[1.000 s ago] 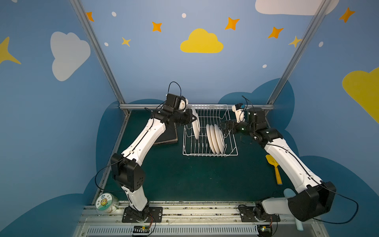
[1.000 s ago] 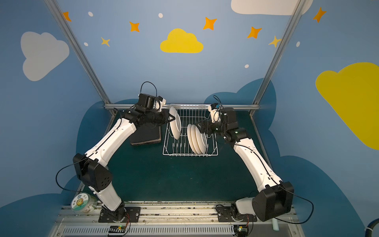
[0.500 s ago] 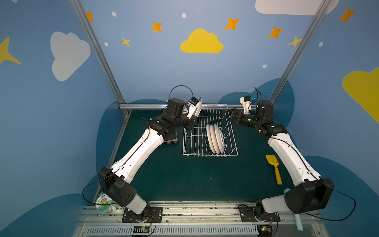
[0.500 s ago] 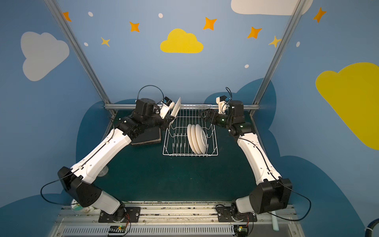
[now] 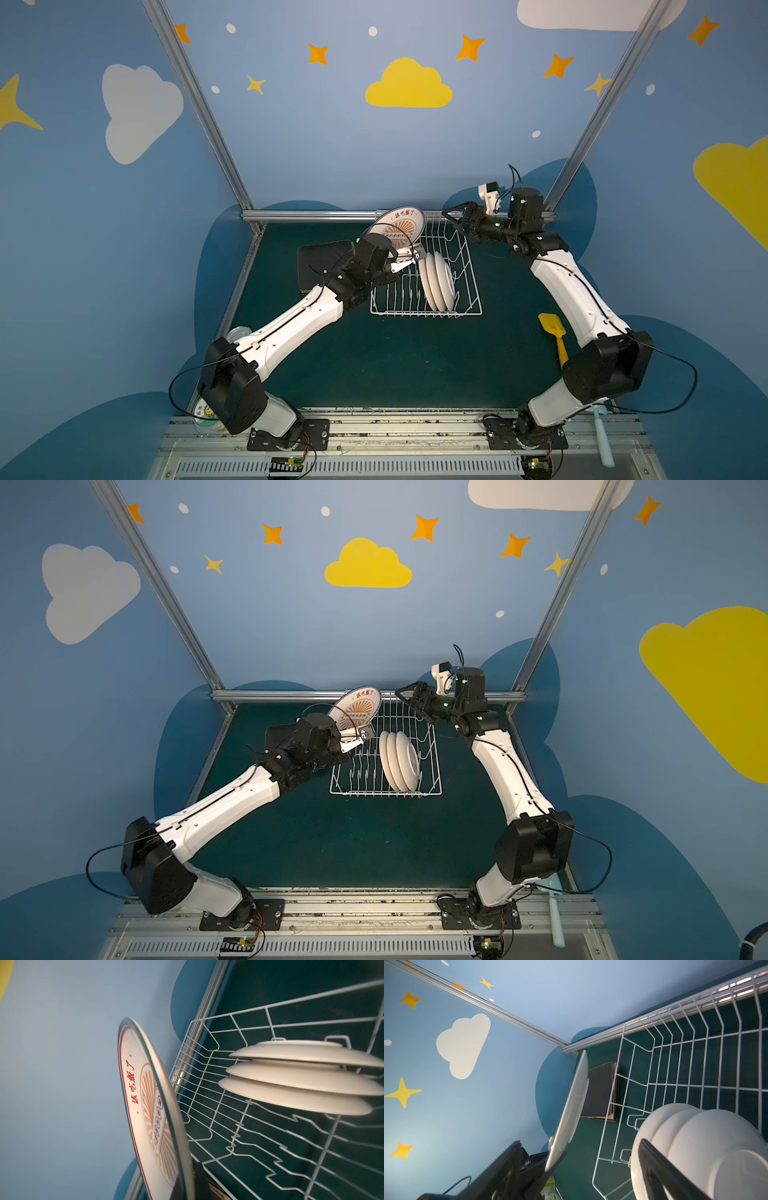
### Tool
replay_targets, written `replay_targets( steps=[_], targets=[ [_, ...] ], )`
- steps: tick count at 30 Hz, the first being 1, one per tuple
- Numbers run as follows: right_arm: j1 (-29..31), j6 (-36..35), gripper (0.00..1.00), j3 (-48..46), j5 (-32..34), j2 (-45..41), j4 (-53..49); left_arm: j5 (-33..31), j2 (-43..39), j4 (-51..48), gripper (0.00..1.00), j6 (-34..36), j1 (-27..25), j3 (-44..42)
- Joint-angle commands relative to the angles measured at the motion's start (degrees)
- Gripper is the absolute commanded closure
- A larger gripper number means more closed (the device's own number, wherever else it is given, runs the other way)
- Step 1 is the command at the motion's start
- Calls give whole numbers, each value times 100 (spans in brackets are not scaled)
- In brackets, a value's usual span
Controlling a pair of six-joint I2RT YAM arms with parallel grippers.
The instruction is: Unload the plates from the dish rack
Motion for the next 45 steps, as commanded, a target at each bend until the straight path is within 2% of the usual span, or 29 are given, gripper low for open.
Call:
replay_targets(
  steps=[1, 10, 18, 28, 29, 30, 33, 37, 39, 43, 45],
  targets=[
    [122, 120, 16, 181, -62, 93, -161, -422, -162, 964, 97, 1019, -113, -62],
    [419, -123, 32, 510, 265, 479, -855, -675, 92, 1124, 97, 1720, -362, -53],
    [549, -278, 56, 706, 330, 713, -1137, -759, 243, 1093, 97, 1901, -519, -32],
    [508, -74, 92, 626, -23, 772, -875, -916, 340, 1100, 96, 1858, -541, -24],
    [498, -34, 96, 583, -40, 747, -804, -945, 354, 1102, 93, 1842, -540, -23],
    [472, 25, 100, 515, -81, 717, -667, -981, 369, 1102, 85, 1789, -536, -16],
    [384, 353, 100, 198, -294, 588, -24, -1101, 413, 860, 39, 1352, -540, 151],
    [269, 603, 100, -117, -305, 416, 496, -1017, 309, 665, 8, 594, -457, 232],
    [214, 604, 100, -153, -294, 376, 567, -817, 151, 575, 1, 90, -367, 223],
    [133, 602, 100, -227, -227, 297, 697, -212, -262, 279, 0, -1138, -52, 229],
    [107, 576, 100, -270, -183, 258, 776, 335, -523, 44, 0, -2053, 248, 259]
  ],
)
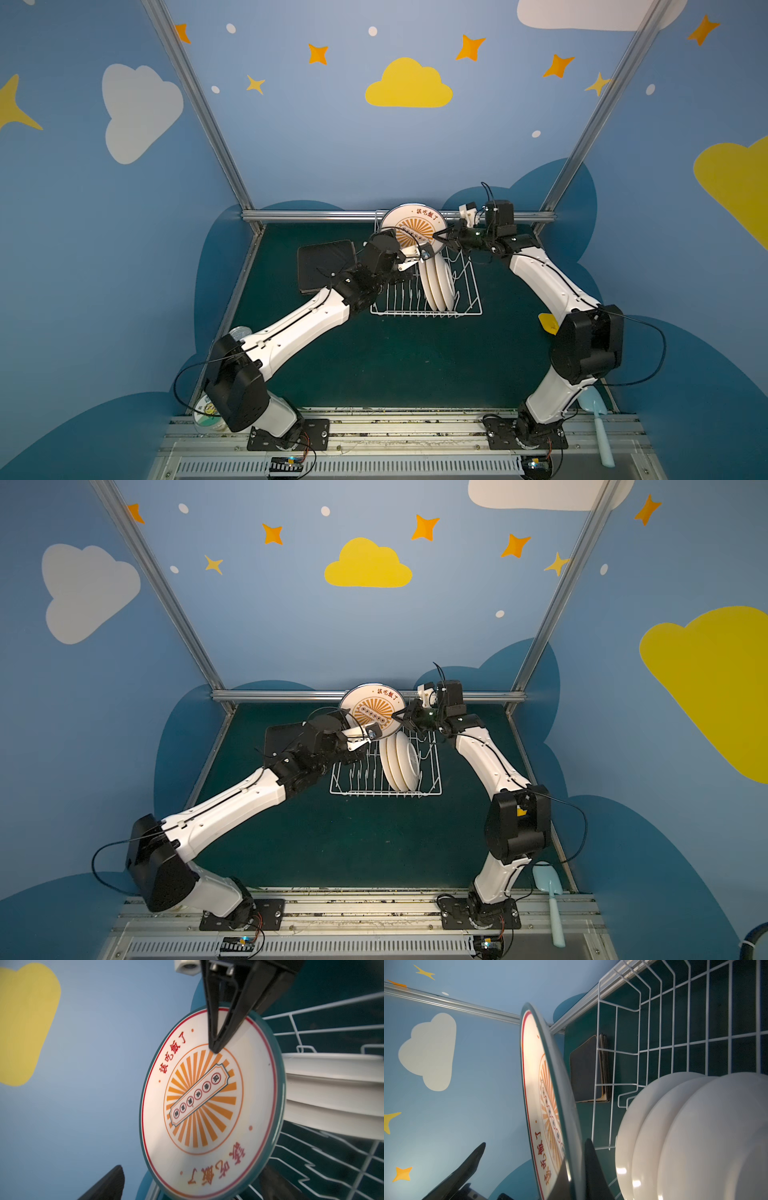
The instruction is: Unload the plates from the dish rack
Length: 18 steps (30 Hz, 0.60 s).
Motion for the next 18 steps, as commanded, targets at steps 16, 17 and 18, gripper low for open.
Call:
replay_targets(
  steps=[16, 17, 18],
  targets=[
    [-94, -512, 100, -312, -239, -663, 750, 4811, -494, -152, 0, -7454, 3024, 147],
    [-92, -545, 100, -321, -268, -669, 750, 5042, -349, -141, 0, -7634, 3043, 229],
    [-90, -592, 100, -329, -297, -682, 762, 5307, -192, -128, 1, -7831, 3054, 326]
  ],
)
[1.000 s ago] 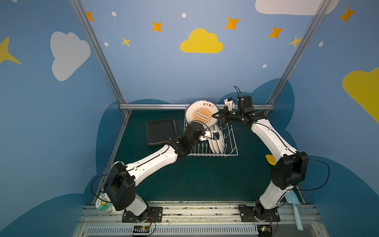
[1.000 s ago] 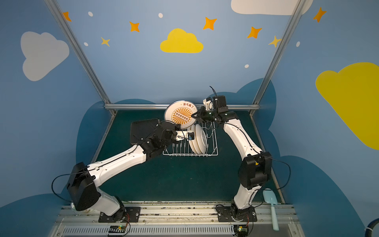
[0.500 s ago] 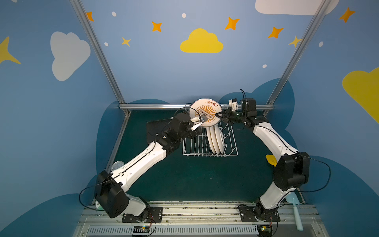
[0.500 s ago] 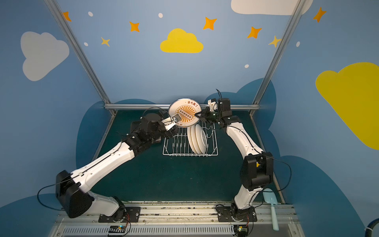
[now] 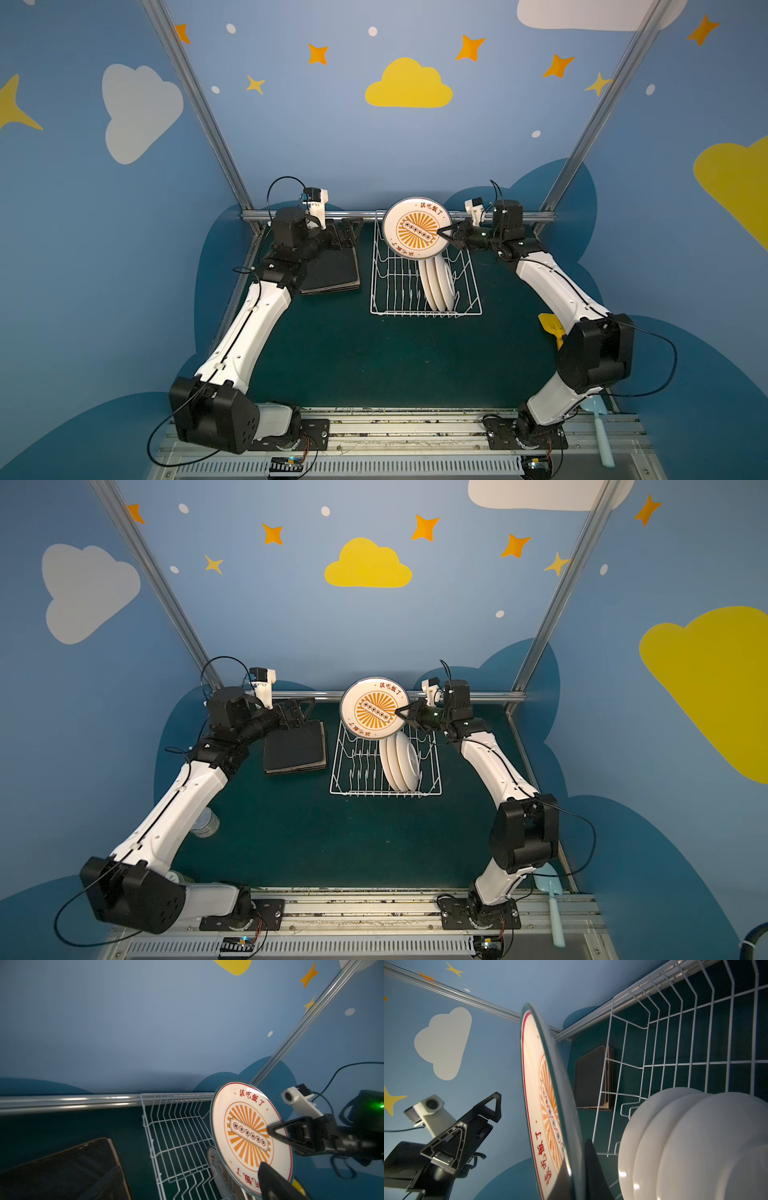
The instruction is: Unload the plates from the dish rack
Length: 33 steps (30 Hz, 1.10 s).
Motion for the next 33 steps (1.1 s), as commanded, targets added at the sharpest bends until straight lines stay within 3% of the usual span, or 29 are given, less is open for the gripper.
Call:
replay_targets(
  steps=[1, 5, 11, 16, 33],
  targets=[
    [-7, -236, 100, 9, -265, -355, 374, 1506, 455, -38, 1, -1309, 44, 346],
    [-7, -384, 100, 0, -330, -387, 289, 2290, 1023, 204, 3, -1852, 36, 644],
    [-11, -490, 100, 6, -533, -325, 156, 2681, 1447, 567, 9, -2285, -66, 773],
    [5, -529, 100, 31, -705, -237, 63, 2740, 1707, 308, 19, -2171, -255, 974],
    [14, -599, 100, 139, -912, -26, -231, 2873, 1960, -169, 85, -1789, -474, 1269]
  ],
)
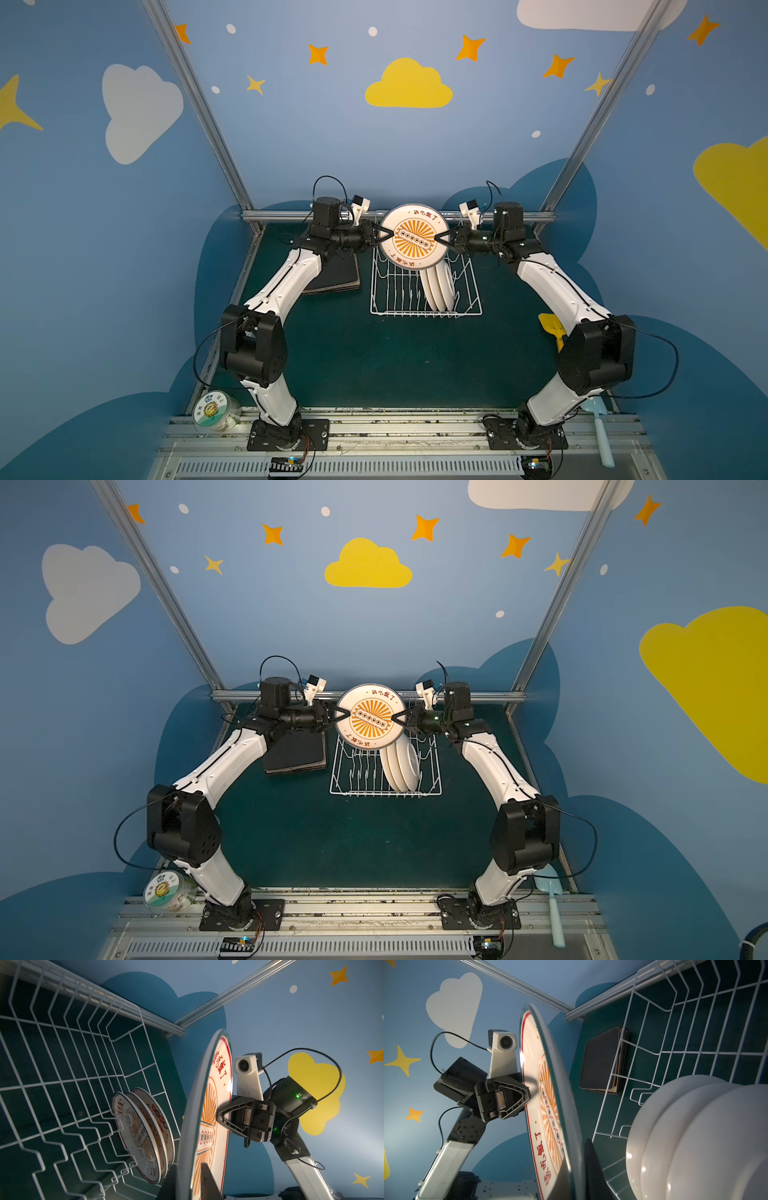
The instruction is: Unload the plates from the dish rack
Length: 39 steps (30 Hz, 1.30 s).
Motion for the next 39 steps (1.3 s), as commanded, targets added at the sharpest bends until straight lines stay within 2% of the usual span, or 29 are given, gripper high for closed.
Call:
replay_targets(
  steps=[1, 4, 7, 9, 12, 13, 18, 22, 26, 32, 39],
  targets=[
    [15, -92, 100, 169, -120, 27, -12, 97, -19, -79, 88, 120, -27, 129],
    [12, -109, 100, 163, -153, 29, -38, 93, -35, -115, 97, 96, -23, 99],
    [9, -135, 99, 155, -157, 5, -63, 75, -78, -99, 97, 48, -29, 46],
    [12, -185, 92, 121, -102, -38, -82, 57, -129, -91, 97, 23, -28, 19],
    [10, -270, 74, 9, 37, -175, -74, 30, -250, -80, 97, -20, -12, -46],
    [6, -324, 62, -36, 99, -225, -80, 52, -294, -36, 97, -78, -4, -91],
    [-9, -680, 30, -208, 399, -543, -267, 128, -575, -44, 97, -188, 63, -320],
    [-18, -1053, 16, -288, 533, -743, -493, 84, -908, -419, 97, 6, 121, -568],
    [-19, -1599, 10, -457, 746, -981, -769, 66, -1327, -1159, 97, 297, 190, -766],
    [-20, -2392, 9, -1035, 988, -1605, -650, -210, -2131, -2256, 97, 763, 240, -1214],
    [58, -3206, 9, -1689, 1151, -2358, -599, -678, -3194, -2924, 97, 924, 251, -2172]
  ],
)
